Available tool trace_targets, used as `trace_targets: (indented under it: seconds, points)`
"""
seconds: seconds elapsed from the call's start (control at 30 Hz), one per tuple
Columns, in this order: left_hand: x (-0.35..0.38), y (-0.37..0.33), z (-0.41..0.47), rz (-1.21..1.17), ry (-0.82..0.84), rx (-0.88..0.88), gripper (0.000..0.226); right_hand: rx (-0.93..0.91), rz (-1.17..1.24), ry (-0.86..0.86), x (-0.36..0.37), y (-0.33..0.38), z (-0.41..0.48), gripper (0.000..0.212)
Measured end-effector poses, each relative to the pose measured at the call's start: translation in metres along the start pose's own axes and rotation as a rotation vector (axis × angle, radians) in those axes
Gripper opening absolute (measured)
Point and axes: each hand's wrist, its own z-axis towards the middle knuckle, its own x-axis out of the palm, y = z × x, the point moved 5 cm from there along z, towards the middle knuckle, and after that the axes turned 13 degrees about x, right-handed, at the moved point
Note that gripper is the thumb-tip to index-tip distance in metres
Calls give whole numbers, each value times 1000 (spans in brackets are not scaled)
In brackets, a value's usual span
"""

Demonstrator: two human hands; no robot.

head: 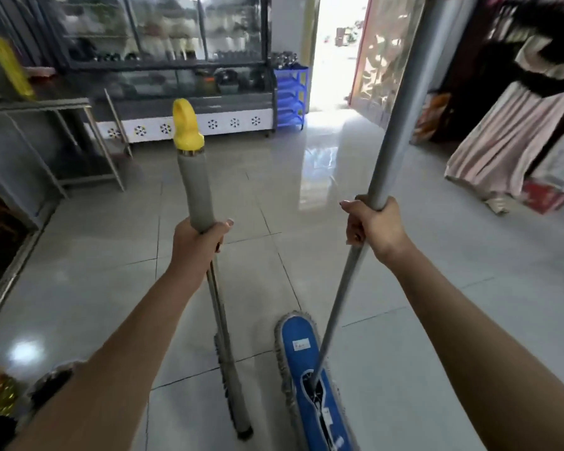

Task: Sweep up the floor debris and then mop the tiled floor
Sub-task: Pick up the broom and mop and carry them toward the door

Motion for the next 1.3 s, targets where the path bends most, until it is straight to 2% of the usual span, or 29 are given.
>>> trace_targets:
  seconds: [0.07,0.23,0.73,1.0,1.2,1.3]
  points:
    - [19,-1,3,-4,-1,2,35,8,7,-51,-29,0,0,44]
    - [119,-11,-3,4,68,2,35,8,3,-179,-121,-4,-6,43]
    - [376,-36,-23,-69,299,7,28,25,22,-380,-356,-1,17,42]
    - [508,-31,2,-112,462,17,30,27,35,-554,-478,1,59,33]
    - [614,-9,49,-150,507,-20,32,1,26,-617,-550,12,127,42]
    - [672,2,73,-180,535,-60,31,-7,37,-673,-594,20,161,38]
